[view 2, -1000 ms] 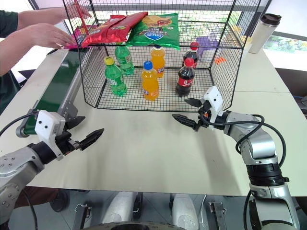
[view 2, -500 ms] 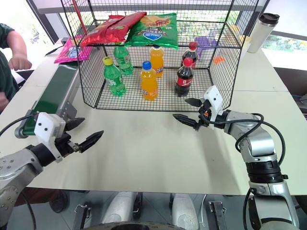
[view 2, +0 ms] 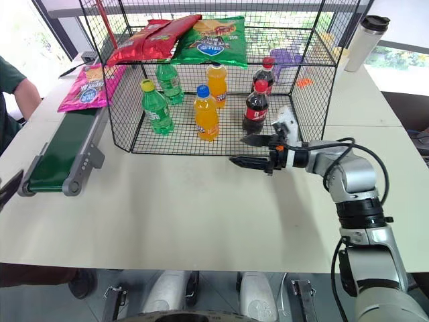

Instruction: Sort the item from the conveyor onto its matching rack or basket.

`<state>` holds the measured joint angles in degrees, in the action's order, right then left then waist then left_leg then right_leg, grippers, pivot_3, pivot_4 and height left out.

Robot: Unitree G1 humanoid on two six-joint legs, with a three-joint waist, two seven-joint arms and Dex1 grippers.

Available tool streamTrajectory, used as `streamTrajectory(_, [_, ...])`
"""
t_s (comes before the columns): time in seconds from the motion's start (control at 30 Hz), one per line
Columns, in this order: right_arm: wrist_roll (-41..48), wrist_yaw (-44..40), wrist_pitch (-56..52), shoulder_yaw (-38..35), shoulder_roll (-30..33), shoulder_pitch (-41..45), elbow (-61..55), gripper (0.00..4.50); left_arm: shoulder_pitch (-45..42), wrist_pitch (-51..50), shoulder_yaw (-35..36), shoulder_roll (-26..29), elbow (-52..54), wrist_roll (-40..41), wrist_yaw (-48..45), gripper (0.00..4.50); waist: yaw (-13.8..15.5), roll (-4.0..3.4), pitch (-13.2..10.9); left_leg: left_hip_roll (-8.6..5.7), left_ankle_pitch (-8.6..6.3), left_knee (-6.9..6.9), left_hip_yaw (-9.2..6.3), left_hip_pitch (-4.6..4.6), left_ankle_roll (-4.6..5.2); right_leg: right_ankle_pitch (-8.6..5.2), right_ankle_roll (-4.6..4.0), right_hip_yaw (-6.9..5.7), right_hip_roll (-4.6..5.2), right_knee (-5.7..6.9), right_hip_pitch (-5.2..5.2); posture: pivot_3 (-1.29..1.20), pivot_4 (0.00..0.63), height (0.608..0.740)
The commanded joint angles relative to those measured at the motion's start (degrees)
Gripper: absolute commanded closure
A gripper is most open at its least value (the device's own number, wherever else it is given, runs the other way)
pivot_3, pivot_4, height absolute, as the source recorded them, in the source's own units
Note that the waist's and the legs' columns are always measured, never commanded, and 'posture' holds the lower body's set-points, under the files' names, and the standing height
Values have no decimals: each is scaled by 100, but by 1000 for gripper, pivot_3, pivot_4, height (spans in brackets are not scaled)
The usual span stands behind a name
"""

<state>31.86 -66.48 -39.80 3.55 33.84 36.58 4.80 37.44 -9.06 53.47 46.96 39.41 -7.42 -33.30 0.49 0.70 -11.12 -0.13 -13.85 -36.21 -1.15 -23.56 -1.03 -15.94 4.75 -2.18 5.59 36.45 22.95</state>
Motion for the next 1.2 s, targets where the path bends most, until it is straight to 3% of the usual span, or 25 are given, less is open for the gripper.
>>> streamTrajectory(0.03, [91, -70, -40, 124, -187, 178, -241, 0, 252, 816, 73, -96, -198, -787, 27, 56, 17, 0, 0, 0, 0, 4, 1, -1, 0, 0, 0, 0, 0, -3, 2, 0, 150, 740])
streamTrajectory(0.27, [214, -87, -287, 130, -189, 209, -526, 0, 653, 1499, -495, -660, -436, -1590, 112, 56, 2, 2, 2, -1, 0, 5, 13, -62, 0, 24, 2, 5, 11, -31, 49, 0, 150, 740])
streamTrajectory(0.47, [193, -76, -301, 109, -123, 172, -623, 0, 382, 1586, -903, -1044, -613, -1814, 374, 56, 15, 6, 5, 2, 0, -1, 11, -62, 0, 28, 2, 3, 7, -29, 49, 0, 150, 740])
streamTrajectory(1.2, [85, 206, -86, 19, -109, -21, -664, 0, -154, 1533, -1267, -887, -915, -1973, 290, 56, -8, 7, 6, 6, 1, -36, 16, -58, 2, 56, 49, -6, -26, -7, 39, 0, 150, 740])
